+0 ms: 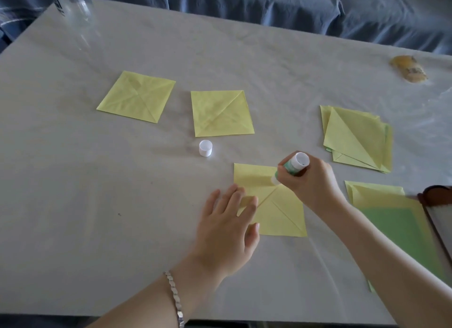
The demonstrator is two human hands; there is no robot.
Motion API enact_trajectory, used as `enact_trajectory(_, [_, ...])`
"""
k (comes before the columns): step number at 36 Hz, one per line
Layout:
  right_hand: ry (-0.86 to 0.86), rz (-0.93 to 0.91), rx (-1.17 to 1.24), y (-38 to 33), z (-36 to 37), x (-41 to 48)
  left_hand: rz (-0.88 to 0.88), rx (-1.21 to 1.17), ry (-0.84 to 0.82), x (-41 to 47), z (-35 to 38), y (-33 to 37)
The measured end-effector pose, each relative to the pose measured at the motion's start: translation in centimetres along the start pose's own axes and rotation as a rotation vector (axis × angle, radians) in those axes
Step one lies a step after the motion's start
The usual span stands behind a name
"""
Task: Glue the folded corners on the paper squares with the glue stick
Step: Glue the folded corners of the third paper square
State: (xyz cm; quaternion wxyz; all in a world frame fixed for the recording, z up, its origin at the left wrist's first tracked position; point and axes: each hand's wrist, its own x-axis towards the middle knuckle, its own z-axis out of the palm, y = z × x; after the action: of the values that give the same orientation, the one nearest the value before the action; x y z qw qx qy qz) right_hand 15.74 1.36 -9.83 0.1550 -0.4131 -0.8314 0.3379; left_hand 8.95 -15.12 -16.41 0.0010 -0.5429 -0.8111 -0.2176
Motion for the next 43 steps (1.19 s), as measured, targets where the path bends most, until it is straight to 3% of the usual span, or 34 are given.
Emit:
enact_trajectory(11, [0.024, 0.089, -0.049, 2.3, -2.9, -0.5, -0.009, 0.006, -0.022, 0.0, -0.1, 0.0])
enact_trajectory(16, [0.159, 0.126, 0.049, 2.0, -4.2, -1.1, -0.008, -0.002, -0.005, 0.1, -0.1, 0.1])
enact_trajectory(25, [-0.065, 0.063, 0.071, 1.4, -2.4, -5.1, -0.066, -0.004, -0.058, 0.3, 0.5, 0.9])
enact_trajectory(43, [0.014, 0.052, -0.011, 1.6, -1.6, -0.1, 0.001, 0.046, -0.015, 0.2, 1.0, 0.8])
